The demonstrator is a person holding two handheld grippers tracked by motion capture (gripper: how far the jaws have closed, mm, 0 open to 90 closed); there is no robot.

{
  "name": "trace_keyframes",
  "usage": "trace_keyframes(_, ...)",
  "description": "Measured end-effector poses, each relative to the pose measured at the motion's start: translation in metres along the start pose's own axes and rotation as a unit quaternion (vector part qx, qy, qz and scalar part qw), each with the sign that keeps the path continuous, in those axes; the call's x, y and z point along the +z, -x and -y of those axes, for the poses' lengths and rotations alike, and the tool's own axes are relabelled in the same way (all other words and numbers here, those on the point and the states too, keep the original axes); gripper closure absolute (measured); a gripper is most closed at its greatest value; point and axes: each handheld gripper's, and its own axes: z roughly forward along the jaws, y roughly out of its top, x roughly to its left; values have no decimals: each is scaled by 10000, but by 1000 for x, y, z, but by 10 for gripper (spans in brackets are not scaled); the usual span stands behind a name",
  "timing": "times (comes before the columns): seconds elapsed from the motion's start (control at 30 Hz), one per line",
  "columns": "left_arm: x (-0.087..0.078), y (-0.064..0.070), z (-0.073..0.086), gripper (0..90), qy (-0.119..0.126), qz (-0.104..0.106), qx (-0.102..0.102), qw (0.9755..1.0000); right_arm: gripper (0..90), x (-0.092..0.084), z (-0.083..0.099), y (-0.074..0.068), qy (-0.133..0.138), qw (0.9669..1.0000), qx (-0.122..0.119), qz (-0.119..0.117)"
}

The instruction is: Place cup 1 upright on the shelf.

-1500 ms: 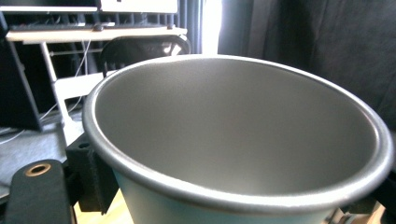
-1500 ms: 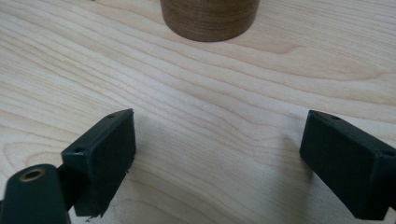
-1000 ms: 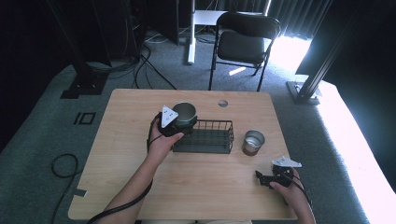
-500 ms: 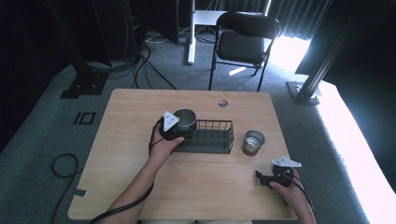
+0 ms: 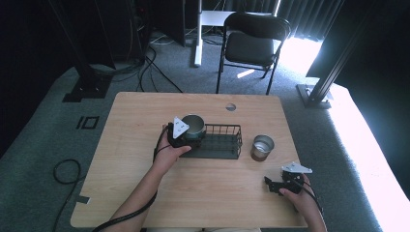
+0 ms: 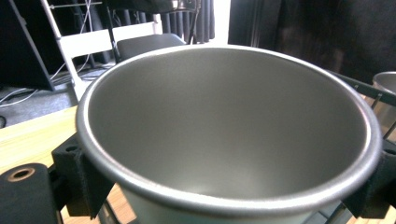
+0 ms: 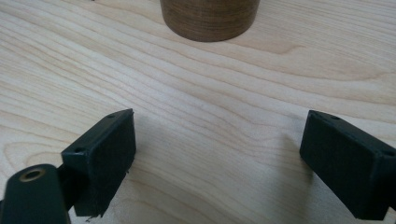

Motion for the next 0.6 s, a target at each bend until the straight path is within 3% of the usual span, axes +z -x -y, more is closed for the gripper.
trace_keyframes(0.2, -6, -1, 0, 73, -23, 141, -66, 9999, 102, 0, 0, 0, -1, 10000, 0, 0)
trace_keyframes(0.33, -10, -3, 0, 73, -47, 38, -43, 10000, 102, 0, 0, 0, -1, 10000, 1, -1)
trace_keyframes(0.6, -23, -8, 2, 73, -39, 76, -101, 9999, 102, 0, 0, 0, -1, 10000, 1, 0)
